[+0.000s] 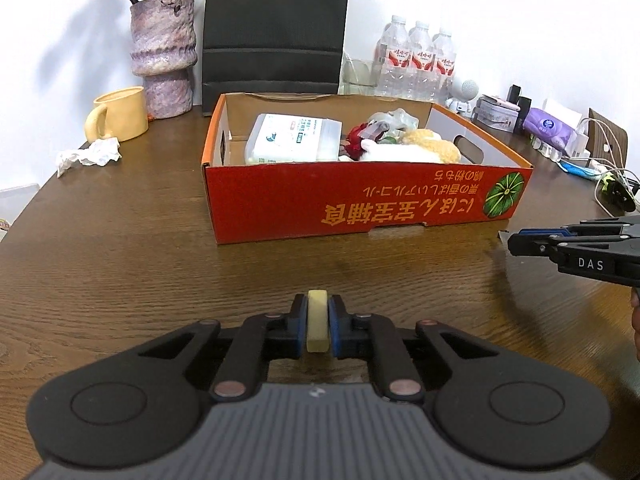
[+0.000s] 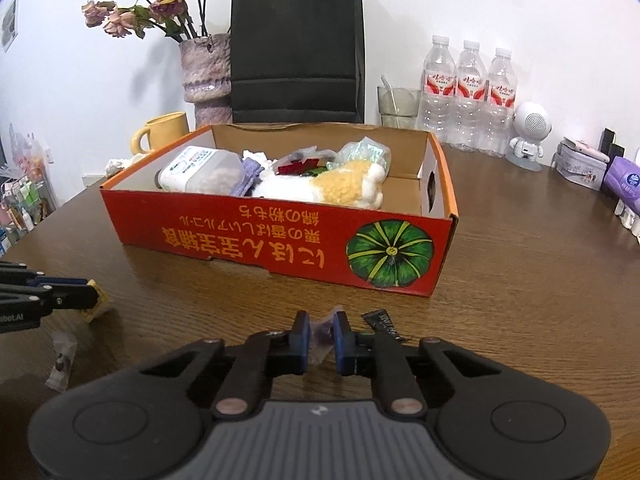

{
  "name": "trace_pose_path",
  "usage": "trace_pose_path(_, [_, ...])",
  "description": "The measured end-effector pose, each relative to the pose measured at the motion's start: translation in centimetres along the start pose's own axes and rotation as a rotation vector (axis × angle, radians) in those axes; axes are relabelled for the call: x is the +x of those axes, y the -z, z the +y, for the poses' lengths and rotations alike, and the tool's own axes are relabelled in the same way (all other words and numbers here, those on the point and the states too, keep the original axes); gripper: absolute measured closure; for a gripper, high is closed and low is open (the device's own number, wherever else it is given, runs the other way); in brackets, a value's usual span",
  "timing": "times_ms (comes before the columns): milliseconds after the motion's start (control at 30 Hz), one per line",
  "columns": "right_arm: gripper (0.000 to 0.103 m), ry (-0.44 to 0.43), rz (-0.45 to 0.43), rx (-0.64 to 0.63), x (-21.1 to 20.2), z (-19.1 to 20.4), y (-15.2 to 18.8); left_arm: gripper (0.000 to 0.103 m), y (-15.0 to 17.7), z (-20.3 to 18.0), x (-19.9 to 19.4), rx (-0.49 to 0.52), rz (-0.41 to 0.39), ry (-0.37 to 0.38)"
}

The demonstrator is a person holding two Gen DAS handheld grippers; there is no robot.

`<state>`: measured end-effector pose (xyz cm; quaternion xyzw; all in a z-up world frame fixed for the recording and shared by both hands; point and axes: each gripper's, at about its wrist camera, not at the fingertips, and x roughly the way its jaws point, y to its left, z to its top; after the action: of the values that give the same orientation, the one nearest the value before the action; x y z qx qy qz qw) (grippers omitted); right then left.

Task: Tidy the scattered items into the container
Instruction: 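Drop yellow sponge and candy into the box with both tools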

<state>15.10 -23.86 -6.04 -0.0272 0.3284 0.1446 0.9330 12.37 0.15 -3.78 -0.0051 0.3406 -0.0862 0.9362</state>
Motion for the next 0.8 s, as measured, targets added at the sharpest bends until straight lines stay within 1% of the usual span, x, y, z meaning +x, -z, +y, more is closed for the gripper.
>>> trace_pose_path(67, [0.096,0.001,0.002,0.004,0.0,-0.1,0.0,0.091,0.0,0.0,0.0,-0.002,0.000,0.002])
trace_pose_path(267, [0.097,0.007,0.002,0.024,-0.2,-0.5,0.2,0.091,0.0,0.3,-0.1,-0.010,-0.006,0.002])
trace_pose_path(500, [0.097,0.003,-0.035,0.037,-1.3,-0.8,-0.4,0.091,-0.5,0.5,-1.0,-0.018,-0.044,0.004])
trace_pose_path(567, [0.097,-0.013,-0.054,0.044,-1.9,-0.9,-0.9,0.091,-1.0,0.6,-1.6,-0.022,-0.069,0.011])
trace_pose_path(633, [0.097,-0.026,-0.086,0.042,-2.8,-1.0,-1.6,0.091,-2.0,0.7,-2.5,-0.019,-0.112,0.015])
trace_pose_path(800, [0.097,0.002,-0.206,-0.002,-4.0,-1.1,-5.2,0.091,-6.3,0.6,-3.7,0.017,-0.249,0.039])
